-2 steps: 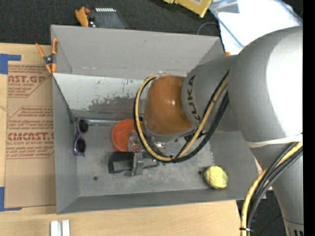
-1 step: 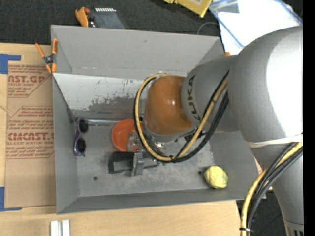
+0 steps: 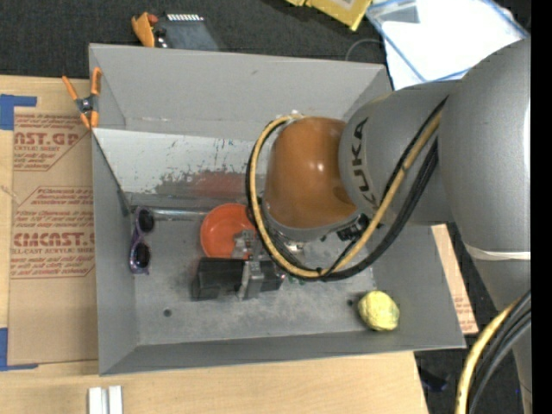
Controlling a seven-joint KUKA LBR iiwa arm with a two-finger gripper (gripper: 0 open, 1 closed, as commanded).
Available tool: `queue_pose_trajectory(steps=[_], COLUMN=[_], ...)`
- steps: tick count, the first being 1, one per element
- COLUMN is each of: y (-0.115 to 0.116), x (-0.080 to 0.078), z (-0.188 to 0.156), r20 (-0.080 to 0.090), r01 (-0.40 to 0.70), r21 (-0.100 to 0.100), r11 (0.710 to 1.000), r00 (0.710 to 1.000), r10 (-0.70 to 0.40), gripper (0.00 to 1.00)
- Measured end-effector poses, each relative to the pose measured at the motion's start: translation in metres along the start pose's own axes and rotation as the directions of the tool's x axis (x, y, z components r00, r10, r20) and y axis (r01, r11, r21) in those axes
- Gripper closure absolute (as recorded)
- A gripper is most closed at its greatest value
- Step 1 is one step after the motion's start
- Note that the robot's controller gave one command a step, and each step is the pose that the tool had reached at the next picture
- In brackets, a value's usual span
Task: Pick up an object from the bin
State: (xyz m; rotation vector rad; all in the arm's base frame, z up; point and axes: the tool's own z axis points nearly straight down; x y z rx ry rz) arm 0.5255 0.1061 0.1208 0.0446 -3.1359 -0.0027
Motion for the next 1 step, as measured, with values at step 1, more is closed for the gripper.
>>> queue_pose_trajectory(steps=[1], y=[-0.0194], x=[0.0111], z=[-0.0749], r20=[-0.006], r01=[-0.026], r21=[0.000], r11=[1.000], r00=[1.000], r10=[0.026], gripper=[1.00])
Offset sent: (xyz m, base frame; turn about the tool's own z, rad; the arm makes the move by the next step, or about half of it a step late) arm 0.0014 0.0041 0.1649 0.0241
